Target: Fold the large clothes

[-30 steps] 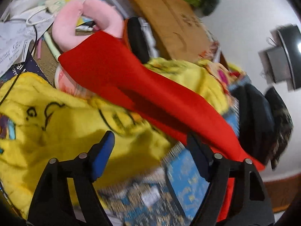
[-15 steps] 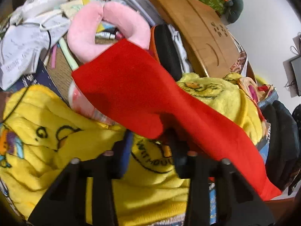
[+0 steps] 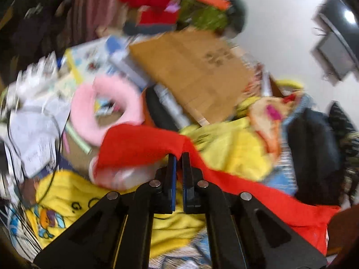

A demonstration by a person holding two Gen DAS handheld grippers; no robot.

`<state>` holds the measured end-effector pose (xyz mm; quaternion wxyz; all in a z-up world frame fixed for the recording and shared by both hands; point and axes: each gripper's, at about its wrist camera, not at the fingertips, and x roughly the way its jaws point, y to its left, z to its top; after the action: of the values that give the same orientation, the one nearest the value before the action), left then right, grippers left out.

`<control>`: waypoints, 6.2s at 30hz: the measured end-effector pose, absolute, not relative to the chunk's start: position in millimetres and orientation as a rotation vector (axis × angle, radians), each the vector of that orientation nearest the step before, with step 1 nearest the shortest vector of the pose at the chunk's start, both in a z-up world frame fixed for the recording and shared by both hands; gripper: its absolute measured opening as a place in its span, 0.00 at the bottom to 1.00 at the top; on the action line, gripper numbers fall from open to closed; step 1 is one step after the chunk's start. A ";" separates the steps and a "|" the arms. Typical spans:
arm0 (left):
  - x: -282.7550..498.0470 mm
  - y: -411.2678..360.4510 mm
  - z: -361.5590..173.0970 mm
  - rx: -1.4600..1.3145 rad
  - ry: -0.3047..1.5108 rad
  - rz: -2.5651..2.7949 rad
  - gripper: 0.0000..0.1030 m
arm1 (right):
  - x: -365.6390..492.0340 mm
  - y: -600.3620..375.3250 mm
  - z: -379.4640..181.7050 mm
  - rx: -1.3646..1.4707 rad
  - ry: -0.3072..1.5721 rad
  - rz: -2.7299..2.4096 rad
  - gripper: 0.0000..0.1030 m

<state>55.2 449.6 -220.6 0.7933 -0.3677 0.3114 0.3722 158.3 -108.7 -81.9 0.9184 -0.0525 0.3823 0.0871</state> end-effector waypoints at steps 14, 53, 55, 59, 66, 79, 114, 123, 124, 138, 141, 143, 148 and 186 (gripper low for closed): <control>136.0 288.3 -19.3 -0.487 0.406 0.280 0.02 | 167.1 -116.1 -63.5 -0.114 0.724 0.298 1.00; 213.5 81.9 -135.1 0.034 0.899 -0.006 0.80 | 193.6 -111.9 -103.0 -0.062 0.943 0.521 1.00; 205.2 107.3 -142.6 0.034 0.916 0.061 0.81 | 197.8 -95.9 -106.9 -0.108 0.952 0.550 1.00; 186.5 166.0 -180.7 -0.060 1.013 0.180 0.81 | 209.5 -59.8 -126.6 -0.205 1.005 0.603 1.00; 169.6 215.7 -245.7 -0.195 1.140 0.287 0.81 | 216.9 -12.6 -171.8 -0.366 1.110 0.655 0.78; 208.8 197.2 -251.3 -0.101 1.058 0.239 0.60 | 233.8 -23.6 -141.0 -0.216 1.021 0.679 0.06; 184.5 191.3 -265.8 -0.296 1.189 0.035 0.04 | 270.4 -210.9 -101.9 0.223 0.947 0.368 0.03; 177.3 197.1 -267.4 -0.281 1.164 0.125 0.42 | 288.8 -183.0 -157.6 0.318 1.201 0.433 0.41; 178.4 199.1 -271.4 -0.288 1.172 0.132 0.42 | 293.6 -174.8 -166.7 0.310 1.229 0.431 0.41; 191.6 221.8 -291.5 -0.319 1.150 0.187 0.69 | 331.8 -126.8 -184.8 0.310 1.195 0.350 0.04; 209.8 220.3 -289.1 -0.289 1.135 0.206 0.69 | 328.4 -121.7 -135.0 0.299 1.068 0.404 0.04; 219.0 219.9 -285.6 -0.287 1.116 0.222 0.69 | 322.0 -125.8 -90.9 0.297 0.958 0.436 0.04; 240.9 219.9 -268.5 -0.377 1.046 0.185 0.69 | 302.3 -152.6 -11.5 0.315 0.729 0.436 0.04; 233.2 196.9 -257.1 -0.095 1.132 0.252 0.48 | 213.1 -263.6 -141.0 0.249 1.028 0.227 0.49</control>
<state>233.2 196.9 -257.1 0.8356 -0.0448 0.5344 0.1189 213.1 -263.6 -141.0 0.8572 0.1183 0.4895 0.1079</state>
